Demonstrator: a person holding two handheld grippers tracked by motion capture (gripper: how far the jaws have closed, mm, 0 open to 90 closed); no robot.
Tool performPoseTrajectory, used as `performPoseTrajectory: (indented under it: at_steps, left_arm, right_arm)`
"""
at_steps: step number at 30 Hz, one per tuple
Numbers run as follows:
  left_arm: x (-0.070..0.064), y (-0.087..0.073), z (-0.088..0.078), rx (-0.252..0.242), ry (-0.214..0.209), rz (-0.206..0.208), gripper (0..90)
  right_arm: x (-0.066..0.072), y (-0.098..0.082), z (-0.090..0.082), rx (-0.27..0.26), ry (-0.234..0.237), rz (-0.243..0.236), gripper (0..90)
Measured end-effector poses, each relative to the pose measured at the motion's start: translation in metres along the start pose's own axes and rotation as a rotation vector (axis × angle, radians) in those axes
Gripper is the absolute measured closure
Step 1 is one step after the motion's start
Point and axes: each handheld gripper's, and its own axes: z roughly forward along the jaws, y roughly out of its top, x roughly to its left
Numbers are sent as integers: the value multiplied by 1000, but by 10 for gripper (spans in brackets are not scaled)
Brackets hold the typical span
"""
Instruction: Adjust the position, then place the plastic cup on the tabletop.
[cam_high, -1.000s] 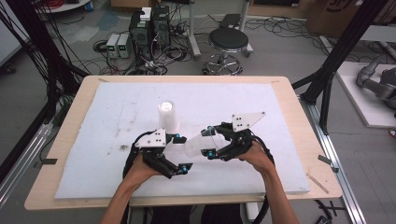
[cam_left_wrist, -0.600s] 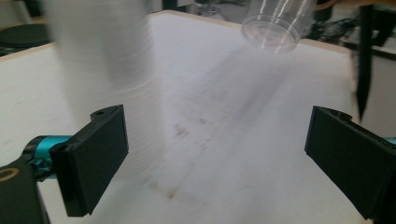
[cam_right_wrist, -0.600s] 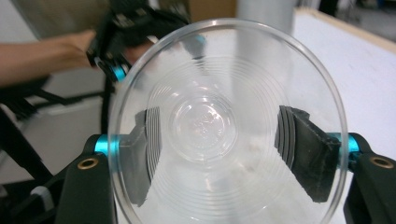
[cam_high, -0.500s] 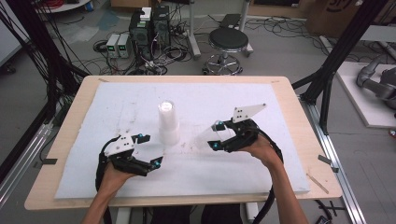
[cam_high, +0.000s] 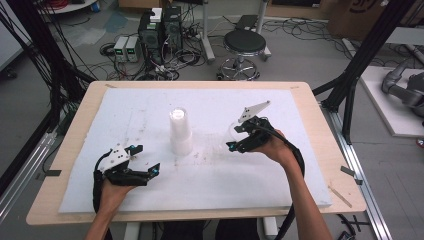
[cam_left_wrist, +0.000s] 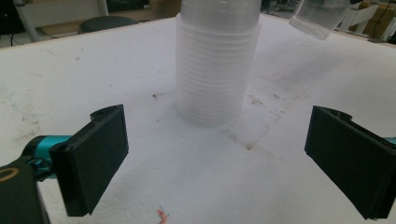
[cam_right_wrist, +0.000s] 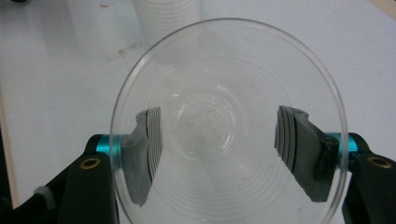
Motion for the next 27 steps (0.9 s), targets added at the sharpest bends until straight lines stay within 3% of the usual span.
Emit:
performPoseTrajectory:
  at_steps: [10,17,27]
  left_arm:
    - [3,-2,0,-4,5,-8,62]
    - [3,-4,2,23,4,-17,62]
    - [6,-4,3,29,-3,-30,62]
  right_arm:
    - [-2,0,2,18,-25,12,333]
    - [-5,2,7,35,-52,14,333]
    - [-14,1,16,80,-86,55,334]
